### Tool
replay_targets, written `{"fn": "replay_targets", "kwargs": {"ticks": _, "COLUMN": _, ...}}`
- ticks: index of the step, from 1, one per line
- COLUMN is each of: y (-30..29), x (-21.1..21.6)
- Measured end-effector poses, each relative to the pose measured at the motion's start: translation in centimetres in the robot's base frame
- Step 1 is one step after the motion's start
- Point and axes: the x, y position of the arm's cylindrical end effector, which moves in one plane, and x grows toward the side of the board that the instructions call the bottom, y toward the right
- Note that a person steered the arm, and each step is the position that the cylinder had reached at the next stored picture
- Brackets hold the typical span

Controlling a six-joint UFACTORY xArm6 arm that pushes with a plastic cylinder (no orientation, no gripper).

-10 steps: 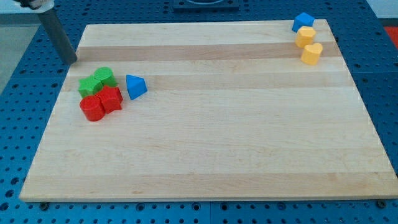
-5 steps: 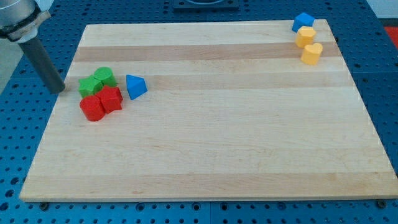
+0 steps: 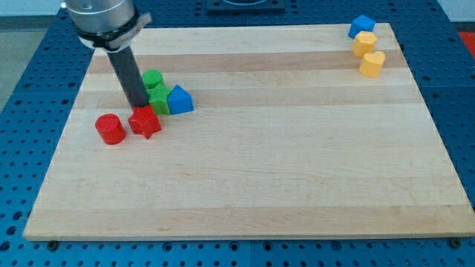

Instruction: Separate the green star from group of blocks

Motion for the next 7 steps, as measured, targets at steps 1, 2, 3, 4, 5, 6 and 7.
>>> {"fn": "replay_targets", "kwargs": {"ticks": 1, "y": 0.7, "x": -1.0}}
{"fn": "replay_targets", "kwargs": {"ticks": 2, "y": 3.4, "x": -1.1}}
{"fn": "replay_targets", "kwargs": {"ticks": 3, "y": 6.3, "x": -2.4}}
{"fn": "replay_targets", "kwargs": {"ticks": 4, "y": 9.7, "x": -3.4}}
{"fn": "replay_targets", "kwargs": {"ticks": 5, "y": 12.4, "x": -4.6}}
{"fn": "replay_targets", "kwargs": {"ticks": 6, "y": 12.7, "x": -5.8}}
{"fn": "replay_targets", "kwargs": {"ticks": 7, "y": 13.0, "x": -7.0}}
